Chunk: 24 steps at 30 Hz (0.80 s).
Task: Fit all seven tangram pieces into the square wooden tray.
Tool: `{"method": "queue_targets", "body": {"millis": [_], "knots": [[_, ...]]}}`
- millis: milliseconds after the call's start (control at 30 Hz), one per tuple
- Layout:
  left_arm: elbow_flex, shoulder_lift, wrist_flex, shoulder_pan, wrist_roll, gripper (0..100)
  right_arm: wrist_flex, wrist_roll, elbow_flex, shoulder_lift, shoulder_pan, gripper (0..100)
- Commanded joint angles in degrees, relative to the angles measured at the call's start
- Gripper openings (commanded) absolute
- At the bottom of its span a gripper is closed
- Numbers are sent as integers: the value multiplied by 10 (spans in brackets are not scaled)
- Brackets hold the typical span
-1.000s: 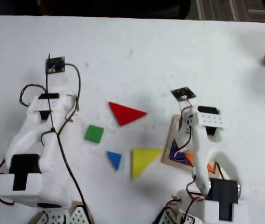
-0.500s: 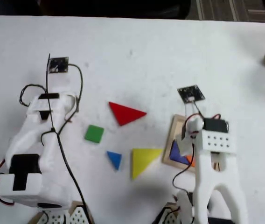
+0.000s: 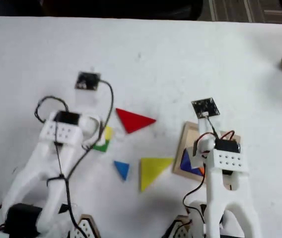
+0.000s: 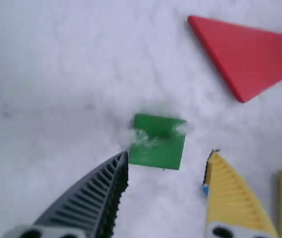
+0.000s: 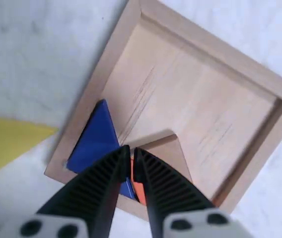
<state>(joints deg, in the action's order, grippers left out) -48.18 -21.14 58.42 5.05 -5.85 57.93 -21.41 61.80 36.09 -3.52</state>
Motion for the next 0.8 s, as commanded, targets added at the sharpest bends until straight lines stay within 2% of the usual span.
{"method": "queue_targets", "body": {"millis": [0, 133, 233, 333, 467, 633, 767], "knots": [[-18, -16, -25, 13, -10, 281, -7, 4, -3, 14, -2, 18], [-2, 46, -45, 8, -11, 279, -6, 4, -3, 14, -2, 18], [26, 72, -25, 8, -4, 279, -6, 4, -2, 14, -2, 18], [30, 50, 25, 56, 41, 279, -6, 4, -2, 14, -2, 18], [-37, -50, 33, 127, 47, 278, -8, 3, 5, 14, -2, 18], [-128, -186, 25, 153, -33, 286, -8, 0, 5, 14, -2, 18], [-130, -160, 15, 170, -87, 358, -8, -1, 5, 15, -2, 18]]}}
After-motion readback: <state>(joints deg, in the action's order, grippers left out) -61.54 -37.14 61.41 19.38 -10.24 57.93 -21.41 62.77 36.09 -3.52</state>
